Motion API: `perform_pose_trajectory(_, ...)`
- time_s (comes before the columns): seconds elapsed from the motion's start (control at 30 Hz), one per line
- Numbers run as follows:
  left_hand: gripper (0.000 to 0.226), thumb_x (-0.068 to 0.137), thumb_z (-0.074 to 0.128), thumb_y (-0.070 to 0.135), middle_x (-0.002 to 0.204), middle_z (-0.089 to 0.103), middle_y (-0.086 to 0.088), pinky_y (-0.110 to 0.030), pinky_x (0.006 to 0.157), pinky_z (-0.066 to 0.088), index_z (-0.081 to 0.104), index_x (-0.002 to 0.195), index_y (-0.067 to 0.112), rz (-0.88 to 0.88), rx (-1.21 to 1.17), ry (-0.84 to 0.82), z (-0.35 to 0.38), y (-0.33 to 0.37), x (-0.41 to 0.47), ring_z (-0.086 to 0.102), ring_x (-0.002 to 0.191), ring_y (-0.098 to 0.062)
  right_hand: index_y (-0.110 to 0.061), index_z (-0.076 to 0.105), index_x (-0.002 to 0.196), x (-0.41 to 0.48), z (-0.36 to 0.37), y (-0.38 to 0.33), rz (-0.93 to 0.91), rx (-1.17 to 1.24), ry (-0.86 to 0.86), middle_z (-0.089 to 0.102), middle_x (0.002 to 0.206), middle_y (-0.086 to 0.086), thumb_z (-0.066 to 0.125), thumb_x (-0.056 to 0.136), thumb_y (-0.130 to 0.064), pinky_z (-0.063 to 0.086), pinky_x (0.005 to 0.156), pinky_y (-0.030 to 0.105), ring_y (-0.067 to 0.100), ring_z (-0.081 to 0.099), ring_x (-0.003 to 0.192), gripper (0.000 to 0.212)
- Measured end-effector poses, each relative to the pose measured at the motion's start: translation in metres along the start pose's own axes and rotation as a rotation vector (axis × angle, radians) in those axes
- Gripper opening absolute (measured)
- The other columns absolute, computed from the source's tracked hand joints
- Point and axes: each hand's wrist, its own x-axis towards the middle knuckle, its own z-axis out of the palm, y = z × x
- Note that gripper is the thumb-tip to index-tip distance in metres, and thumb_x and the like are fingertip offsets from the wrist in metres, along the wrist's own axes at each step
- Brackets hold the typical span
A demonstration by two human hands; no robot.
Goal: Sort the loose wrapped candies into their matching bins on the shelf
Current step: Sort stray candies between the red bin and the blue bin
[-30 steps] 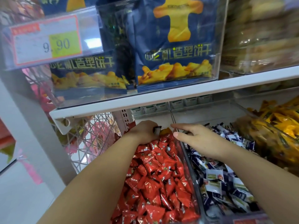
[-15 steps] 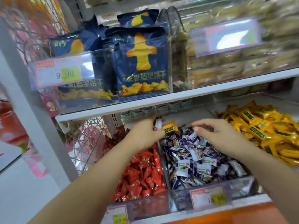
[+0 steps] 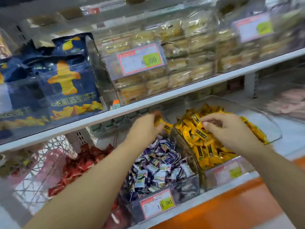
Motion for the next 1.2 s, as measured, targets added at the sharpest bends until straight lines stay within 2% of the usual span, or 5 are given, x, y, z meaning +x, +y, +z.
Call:
perform_pose_trajectory(0.6,0.02,0.095,0.052,0.029,0.111,0.064,0.012,-0.035,0.087,0.051,0.061,0.114,0.03,-0.073,-0.068,-0.048,0.013,-0.004,0.0,0.064,0.093,-0.014,-0.028,0.064,0.109,0.013,0.023,0.004,-0.058,-0.128,-0.091,0.062,0.093,-0.012,0.052,0.094,-0.018,0.041,0.055,0.002,-0.011,0.058,0.069,0.022)
perform_pose_trajectory(0.67,0.021,0.096,0.052,0.029,0.111,0.064,0.011,-0.034,0.087,0.051,0.062,0.114,0.029,-0.096,-0.072,-0.051,0.002,-0.022,-0.011,0.064,0.093,-0.014,-0.032,0.06,0.119,0.021,0.041,0.01,-0.106,-0.301,-0.223,0.062,0.118,-0.005,0.045,0.097,-0.017,0.048,0.087,0.021,-0.002,0.058,0.104,0.031)
perform_pose_trajectory(0.73,0.022,0.095,0.052,0.027,0.112,0.065,0.009,-0.033,0.09,0.049,0.063,0.114,0.026,-0.109,-0.071,-0.057,-0.007,-0.038,-0.02,0.061,0.1,-0.013,-0.034,0.05,0.133,0.032,0.052,0.02,-0.078,-0.541,-0.347,0.041,0.146,-0.006,0.038,0.1,-0.022,0.021,0.115,0.042,0.017,0.028,0.14,0.037)
perform_pose_trajectory(0.87,0.023,0.094,0.05,0.028,0.11,0.065,0.007,-0.031,0.088,0.049,0.062,0.113,0.025,-0.121,-0.048,-0.079,-0.017,-0.06,-0.029,0.06,0.101,-0.013,-0.041,0.034,0.142,0.053,0.054,0.026,-0.004,-0.76,-0.396,0.025,0.155,-0.006,0.026,0.1,-0.046,0.001,0.117,0.048,0.02,0.012,0.145,0.043)
perform_pose_trajectory(1.2,0.015,0.095,0.05,0.026,0.098,0.056,0.015,-0.023,0.081,0.043,0.057,0.107,0.03,-0.092,-0.14,-0.093,0.002,-0.065,-0.009,0.055,0.094,-0.007,-0.04,0.032,0.143,0.082,0.039,0.034,0.176,-0.829,-0.464,0.027,0.155,-0.001,0.027,0.091,-0.066,0.022,0.113,0.046,0.028,0.022,0.141,0.058)
